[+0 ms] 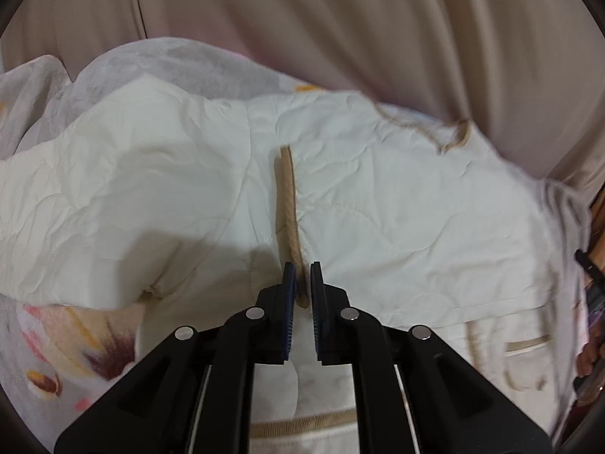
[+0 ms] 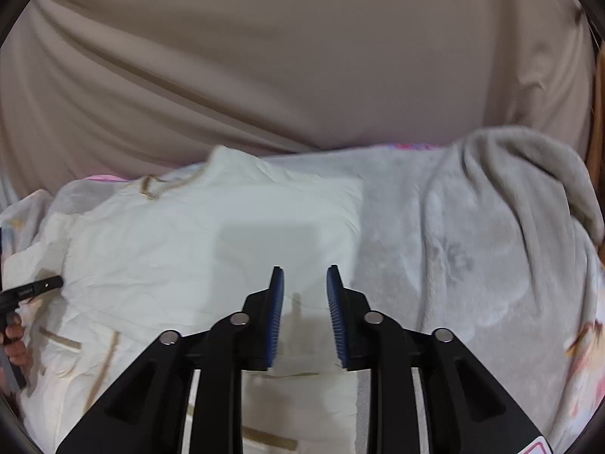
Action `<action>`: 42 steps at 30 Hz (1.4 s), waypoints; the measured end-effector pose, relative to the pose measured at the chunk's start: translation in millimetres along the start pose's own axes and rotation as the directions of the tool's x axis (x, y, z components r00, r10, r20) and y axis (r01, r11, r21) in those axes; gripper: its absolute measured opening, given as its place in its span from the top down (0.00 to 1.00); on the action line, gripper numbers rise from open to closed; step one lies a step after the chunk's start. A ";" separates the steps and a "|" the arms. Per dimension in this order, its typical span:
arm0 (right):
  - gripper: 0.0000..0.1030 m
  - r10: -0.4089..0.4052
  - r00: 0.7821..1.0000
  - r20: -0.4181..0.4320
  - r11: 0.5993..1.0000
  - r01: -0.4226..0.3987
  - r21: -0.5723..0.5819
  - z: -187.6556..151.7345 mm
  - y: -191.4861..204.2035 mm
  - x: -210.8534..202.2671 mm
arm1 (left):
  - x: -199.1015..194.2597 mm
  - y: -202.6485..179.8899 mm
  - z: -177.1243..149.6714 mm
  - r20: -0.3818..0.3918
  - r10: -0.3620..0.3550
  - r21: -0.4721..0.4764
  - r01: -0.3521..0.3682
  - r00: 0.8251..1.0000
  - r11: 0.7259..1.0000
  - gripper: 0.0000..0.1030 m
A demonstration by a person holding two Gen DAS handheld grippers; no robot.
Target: Fold large clothes
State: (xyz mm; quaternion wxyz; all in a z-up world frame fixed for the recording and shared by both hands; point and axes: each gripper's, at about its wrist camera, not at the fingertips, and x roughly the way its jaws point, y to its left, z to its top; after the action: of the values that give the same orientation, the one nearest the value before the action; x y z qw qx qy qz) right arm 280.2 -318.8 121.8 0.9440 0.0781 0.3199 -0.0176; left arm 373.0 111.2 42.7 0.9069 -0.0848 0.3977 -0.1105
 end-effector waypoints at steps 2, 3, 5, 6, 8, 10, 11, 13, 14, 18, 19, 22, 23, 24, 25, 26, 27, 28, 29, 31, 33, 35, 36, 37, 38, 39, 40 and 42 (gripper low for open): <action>0.72 0.046 0.999 0.000 0.999 -0.046 -0.015 9.2 8.7 1.3 | -13.2 0.2 9.8 0.023 -0.031 -0.026 0.031 0.999 0.999 0.78; 0.72 0.065 0.998 -0.002 0.998 -0.065 -0.016 11.7 14.6 6.4 | -16.6 1.5 14.5 0.032 -0.042 -0.048 0.044 0.999 0.998 0.77; 0.72 0.098 0.995 -0.007 0.995 -0.098 -0.010 16.5 26.9 18.6 | -19.0 1.4 29.1 0.056 -0.051 -0.087 0.056 0.997 0.995 0.76; 0.72 0.117 0.993 -0.009 0.993 -0.117 -0.006 22.1 33.4 27.0 | -16.8 -1.4 35.1 0.061 -0.052 -0.091 0.057 0.997 0.994 0.76; 0.72 0.156 0.988 -0.014 0.988 -0.156 0.010 29.1 42.7 39.1 | -6.0 -7.6 42.8 0.047 -0.052 -0.088 0.056 0.998 0.995 0.75; 0.72 0.171 0.985 -0.032 0.985 -0.171 0.025 32.3 48.5 59.6 | 18.3 -19.3 44.7 0.012 -0.018 -0.079 0.019 1.000 0.997 0.75; 0.70 0.159 0.986 -0.050 0.987 -0.158 0.026 29.8 50.2 70.0 | 30.4 -20.5 42.1 -0.009 0.006 -0.062 -0.007 1.000 0.998 0.75; 0.68 0.080 0.989 -0.125 0.997 -0.077 0.027 17.3 44.5 100.2 | 57.7 -21.3 34.1 -0.051 0.081 -0.030 -0.083 0.995 0.996 0.75; 0.70 0.028 0.986 -0.164 1.000 -0.025 0.019 8.2 38.0 116.0 | 65.5 -20.7 30.3 -0.052 0.089 -0.011 -0.090 0.995 0.996 0.75; 0.61 0.031 0.989 -0.142 0.991 -0.012 0.130 -0.9 3.4 93.8 | 48.1 -18.6 25.2 -0.017 0.089 0.005 -0.089 0.996 0.996 0.75; 0.59 0.048 0.990 -0.134 0.987 -0.027 0.156 -1.5 -3.1 82.5 | 34.9 -15.3 22.3 -0.005 0.079 0.002 -0.079 0.997 0.997 0.74; 0.44 0.086 0.992 -0.096 0.983 -0.069 0.171 -15.8 -18.4 27.3 | -16.1 6.8 1.1 0.040 0.002 -0.036 0.000 0.999 0.999 0.54; 0.40 0.084 0.992 -0.090 0.986 -0.070 0.154 -24.3 -19.1 9.6 | -35.6 18.8 -9.7 0.056 -0.010 -0.054 0.013 0.998 0.998 0.46; 0.39 0.090 0.991 -0.097 0.989 -0.078 0.126 -38.4 -19.1 -12.5 | -50.4 29.8 -18.8 0.069 -0.010 -0.072 0.015 0.998 0.997 0.44; 0.39 0.097 0.989 -0.115 0.991 -0.085 0.107 -51.0 -17.5 -28.0 | -66.3 46.0 -29.5 0.081 -0.004 -0.095 0.012 0.997 0.995 0.42; 0.39 0.102 0.985 -0.136 0.992 -0.090 0.092 -66.2 -16.7 -42.8 | -79.9 61.9 -40.0 0.086 0.017 -0.118 -0.007 0.996 0.993 0.42; 0.38 0.109 0.982 -0.157 0.992 -0.097 0.083 -78.5 -16.4 -50.4 | -91.0 79.5 -48.6 0.086 0.044 -0.147 -0.031 0.995 0.989 0.41; 0.38 0.121 0.976 -0.180 0.991 -0.108 0.079 -95.3 -15.8 -62.4 | -102.6 101.1 -56.7 0.084 0.076 -0.186 -0.059 0.994 0.981 0.41; 0.38 0.132 0.970 -0.207 0.990 -0.117 0.083 -112.9 -15.8 -73.6 | -112.2 122.7 -64.0 0.085 0.113 -0.235 -0.091 0.990 0.968 0.41; 0.37 0.157 0.960 -0.232 0.986 -0.137 0.100 -142.8 -15.0 -90.5 | -131.5 171.2 -74.0 0.085 0.176 -0.348 -0.136 0.981 0.928 0.41; 0.36 0.141 0.962 -0.236 0.987 -0.119 0.106 -170.5 -11.4 -104.7 | -144.4 214.7 -75.4 0.088 0.238 -0.450 -0.174 0.967 0.876 0.41; 0.36 0.119 0.968 -0.221 0.990 -0.098 0.103 -188.6 -11.1 -116.6 | -154.4 256.1 -73.9 0.093 0.313 -0.542 -0.216 0.945 0.812 0.41; 0.36 0.115 0.971 -0.209 0.990 -0.095 0.103 -196.0 -11.3 -121.3 | -155.6 273.4 -71.5 0.095 0.331 -0.576 -0.219 0.939 0.788 0.41; 0.35 0.116 0.974 -0.196 0.990 -0.097 0.105 -201.0 -9.4 -124.6 | -155.1 291.5 -68.0 0.090 0.339 -0.614 -0.216 0.936 0.759 0.41; 0.33 0.113 0.977 -0.181 0.990 -0.096 0.105 -203.6 -6.5 -127.1 | -152.4 306.2 -65.8 0.092 0.331 -0.643 -0.198 0.939 0.740 0.41; 0.31 0.111 0.980 -0.167 0.990 -0.095 0.101 -205.1 -2.8 -128.6 | -148.3 319.9 -62.9 0.092 0.313 -0.665 -0.176 0.945 0.726 0.41; 0.30 0.112 0.980 -0.161 0.990 -0.097 0.098 -205.1 0.5 -129.5 | -143.3 332.4 -60.8 0.096 0.299 -0.696 -0.151 0.949 0.702 0.41; 0.30 0.121 0.981 -0.153 0.990 -0.108 0.090 -204.2 5.8 -128.5 | -133.3 350.3 -60.2 0.109 0.270 -0.741 -0.103 0.957 0.664 0.41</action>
State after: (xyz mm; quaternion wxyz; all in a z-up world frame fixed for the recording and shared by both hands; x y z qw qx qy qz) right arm 55.7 -282.8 40.7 0.9111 0.1360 0.3880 0.0298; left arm 287.1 479.6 11.4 0.8411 -0.4073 0.3176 0.1602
